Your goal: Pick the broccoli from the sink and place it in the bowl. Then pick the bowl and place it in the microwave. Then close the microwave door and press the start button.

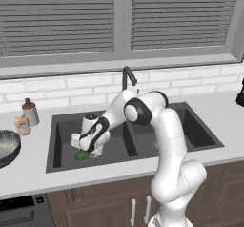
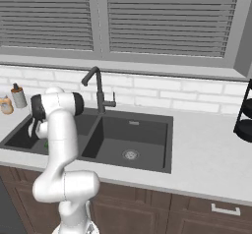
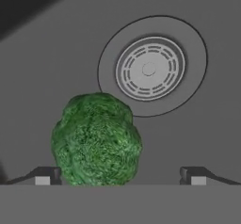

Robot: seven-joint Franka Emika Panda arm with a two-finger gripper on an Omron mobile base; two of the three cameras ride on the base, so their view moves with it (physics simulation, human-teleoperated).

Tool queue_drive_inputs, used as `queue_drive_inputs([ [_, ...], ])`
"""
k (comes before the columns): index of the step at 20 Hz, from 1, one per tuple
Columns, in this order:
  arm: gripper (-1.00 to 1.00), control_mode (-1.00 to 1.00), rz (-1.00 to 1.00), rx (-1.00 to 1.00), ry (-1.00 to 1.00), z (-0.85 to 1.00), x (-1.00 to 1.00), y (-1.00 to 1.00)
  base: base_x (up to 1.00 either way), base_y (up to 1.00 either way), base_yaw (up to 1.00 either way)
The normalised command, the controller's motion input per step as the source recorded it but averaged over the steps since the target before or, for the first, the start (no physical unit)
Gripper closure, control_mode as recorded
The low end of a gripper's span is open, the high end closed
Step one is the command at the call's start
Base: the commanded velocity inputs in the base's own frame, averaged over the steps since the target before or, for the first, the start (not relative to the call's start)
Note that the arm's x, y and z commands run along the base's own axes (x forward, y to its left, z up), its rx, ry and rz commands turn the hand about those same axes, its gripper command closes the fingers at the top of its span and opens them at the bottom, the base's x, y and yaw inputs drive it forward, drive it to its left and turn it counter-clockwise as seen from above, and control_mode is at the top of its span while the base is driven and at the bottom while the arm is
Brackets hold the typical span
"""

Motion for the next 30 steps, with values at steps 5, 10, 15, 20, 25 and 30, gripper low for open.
queue_drive_inputs([
  [5, -1.00, -1.00, 0.00, 0.00, 0.00, -0.17, 0.34, 0.00, 0.00, 0.00, 0.00],
  [10, -1.00, -1.00, 0.00, 0.00, 0.00, -0.35, 0.08, 0.00, 0.00, 0.00, 0.00],
  [15, 1.00, -1.00, 0.00, 0.00, 0.00, -0.36, 0.00, 0.09, 0.00, 0.00, 0.00],
  [20, 1.00, -1.00, 0.00, 0.00, 0.00, -0.26, 0.00, 0.29, 0.00, 0.00, 0.00],
  [25, 1.00, -1.00, -0.01, 0.01, 0.00, -0.11, -0.31, 0.11, 0.00, 0.00, 0.00],
  [30, 1.00, -1.00, -0.08, 0.02, -0.19, 0.58, -0.72, -0.02, 0.00, 0.00, 0.00],
])
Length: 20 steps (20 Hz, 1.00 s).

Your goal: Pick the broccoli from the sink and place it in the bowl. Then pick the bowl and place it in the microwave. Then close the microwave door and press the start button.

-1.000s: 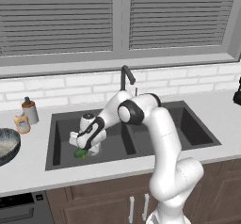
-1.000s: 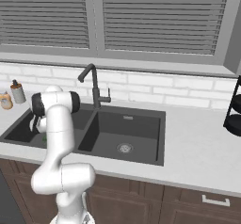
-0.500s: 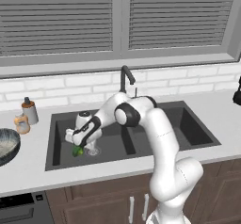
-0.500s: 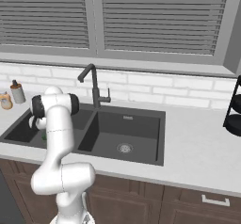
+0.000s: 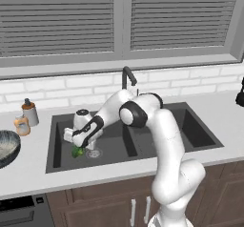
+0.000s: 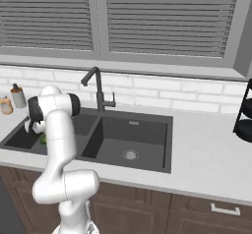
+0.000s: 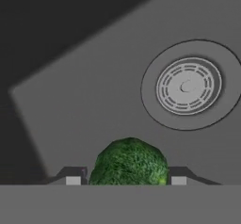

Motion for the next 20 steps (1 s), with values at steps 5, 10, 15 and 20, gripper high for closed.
queue_drive_inputs([
  [5, 1.00, -1.00, -0.10, 0.03, -0.31, 1.00, -0.55, 0.00, 0.00, 0.00, 0.00],
  [10, 1.00, -1.00, -0.12, 0.05, -0.20, 1.00, -0.50, -0.01, 0.00, 0.00, 0.00],
  [15, 1.00, -1.00, -0.13, 0.01, 0.00, 1.00, -0.58, -0.22, 0.00, 0.00, 0.00],
  [20, 1.00, -1.00, -0.07, 0.05, 0.06, 1.00, -0.45, -0.54, 0.00, 0.00, 0.00],
])
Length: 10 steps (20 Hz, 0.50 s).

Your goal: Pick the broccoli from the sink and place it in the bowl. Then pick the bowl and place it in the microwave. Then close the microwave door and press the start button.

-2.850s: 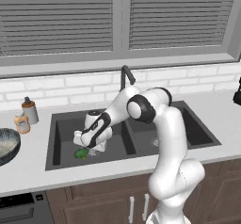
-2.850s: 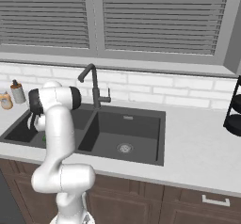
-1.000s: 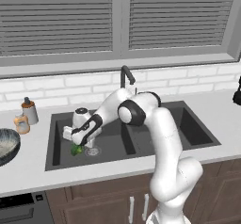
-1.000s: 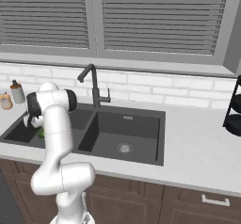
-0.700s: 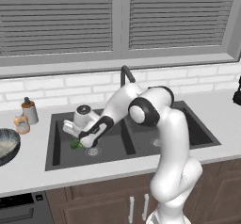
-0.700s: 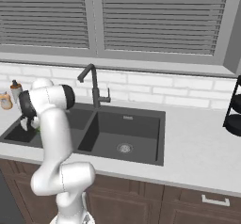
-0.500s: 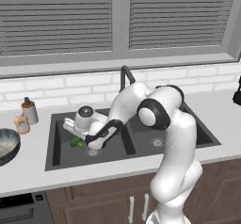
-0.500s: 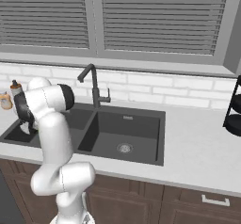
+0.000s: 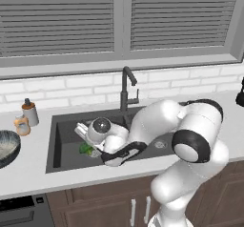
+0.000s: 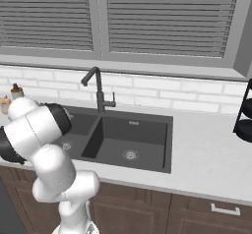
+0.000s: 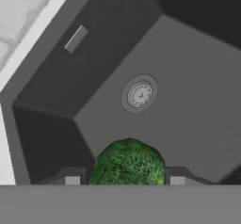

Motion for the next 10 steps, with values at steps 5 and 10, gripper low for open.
queue_drive_inputs([
  [5, 1.00, -1.00, 0.00, 0.06, 0.15, 1.00, -0.42, -0.46, 0.00, 0.00, 0.00],
  [10, 1.00, -1.00, 0.00, 0.04, 0.10, 1.00, -0.08, -0.09, 0.00, 0.00, 0.00],
])
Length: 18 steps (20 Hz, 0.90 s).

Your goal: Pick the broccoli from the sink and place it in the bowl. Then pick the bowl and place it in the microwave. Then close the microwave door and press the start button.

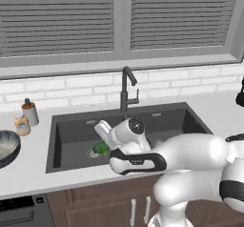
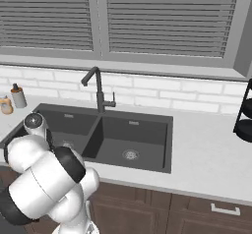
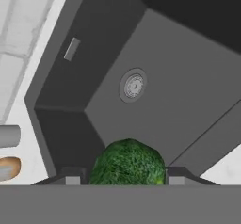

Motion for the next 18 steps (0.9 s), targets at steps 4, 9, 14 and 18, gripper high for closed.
queue_drive_inputs([
  [4, 1.00, -1.00, 0.00, 0.00, 0.02, 1.00, 0.00, 0.00, 0.00, 0.00, 0.00],
  [9, 1.00, -1.00, -0.02, 0.00, 0.01, 1.00, -0.09, 0.00, 0.00, 0.00, 0.00],
  [14, 1.00, -1.00, -0.20, -0.13, 0.05, 0.96, -0.39, -0.43, 0.00, 0.00, 0.00],
  [18, 1.00, -1.00, -0.21, -0.23, 0.29, 0.79, -0.32, -0.62, 0.00, 0.00, 0.00],
])
